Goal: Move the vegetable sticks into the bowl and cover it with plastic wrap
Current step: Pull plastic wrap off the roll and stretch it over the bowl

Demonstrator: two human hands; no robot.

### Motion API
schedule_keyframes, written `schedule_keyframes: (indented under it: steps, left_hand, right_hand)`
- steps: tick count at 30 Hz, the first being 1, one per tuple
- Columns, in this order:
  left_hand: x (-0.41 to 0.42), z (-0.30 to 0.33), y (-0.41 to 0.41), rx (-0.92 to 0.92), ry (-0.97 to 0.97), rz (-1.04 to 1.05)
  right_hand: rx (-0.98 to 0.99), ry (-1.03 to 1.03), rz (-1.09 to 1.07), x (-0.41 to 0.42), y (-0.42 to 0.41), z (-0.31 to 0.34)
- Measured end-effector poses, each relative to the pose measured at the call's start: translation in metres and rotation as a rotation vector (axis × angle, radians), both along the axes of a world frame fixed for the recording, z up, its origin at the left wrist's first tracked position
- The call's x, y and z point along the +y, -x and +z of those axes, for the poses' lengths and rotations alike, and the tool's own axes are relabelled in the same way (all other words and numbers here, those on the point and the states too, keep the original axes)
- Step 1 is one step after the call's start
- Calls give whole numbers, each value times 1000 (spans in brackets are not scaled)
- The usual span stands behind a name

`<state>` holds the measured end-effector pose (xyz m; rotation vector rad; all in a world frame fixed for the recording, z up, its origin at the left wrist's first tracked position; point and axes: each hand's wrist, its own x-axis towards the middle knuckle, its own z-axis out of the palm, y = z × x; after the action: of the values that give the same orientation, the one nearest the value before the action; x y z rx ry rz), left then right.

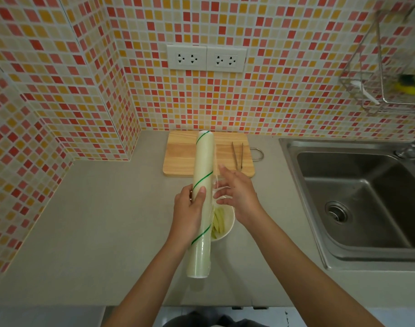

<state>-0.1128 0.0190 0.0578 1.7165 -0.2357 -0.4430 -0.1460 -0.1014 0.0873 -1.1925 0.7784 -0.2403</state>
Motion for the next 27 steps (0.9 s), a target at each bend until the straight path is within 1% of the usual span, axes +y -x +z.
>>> schedule_keyframes:
  steps: [2, 5, 7, 9, 12, 14, 16, 18, 20, 22, 24, 26, 27]
  left_hand:
    - [0, -2, 2, -3, -9, -15]
    - [1, -1, 2, 40, -11, -14]
    - [3, 2, 0, 106, 27, 5]
    - [5, 5, -3, 169, 65, 9]
    - [5, 9, -3, 182, 91, -13]
    - [4, 9, 0, 166, 94, -25]
    - [4, 8, 1, 151, 89, -33]
    - [5, 7, -1, 171, 102, -42]
    - [7, 7, -5, 203, 141, -62]
    - [6, 8, -8, 204, 163, -75]
    - [4, 8, -10, 197, 180, -62]
    - [2, 8, -14, 186, 189, -43]
    - [2, 8, -16, 175, 185, -35]
  right_hand:
    - [39, 114, 21, 0, -7, 3]
    - [12, 210, 17, -2, -13, 3]
    - [-6, 194, -19, -7, -12, 2]
    - [-31, 124, -59, -11, -9, 0]
    - [-65, 19, -58, -6, -7, -4]
    - [-28, 51, -15, 0, -10, -6]
    - [-5, 154, 11, 2, -15, -8]
    - [-15, 214, -32, -1, -17, -8]
    - [-31, 200, -88, -4, -17, -9]
    - [-39, 144, -91, -1, -14, -11]
    - [-3, 118, -11, 7, -10, -13]
    - [30, 175, 87, 17, -4, -18]
    - [17, 190, 93, 19, -2, -21]
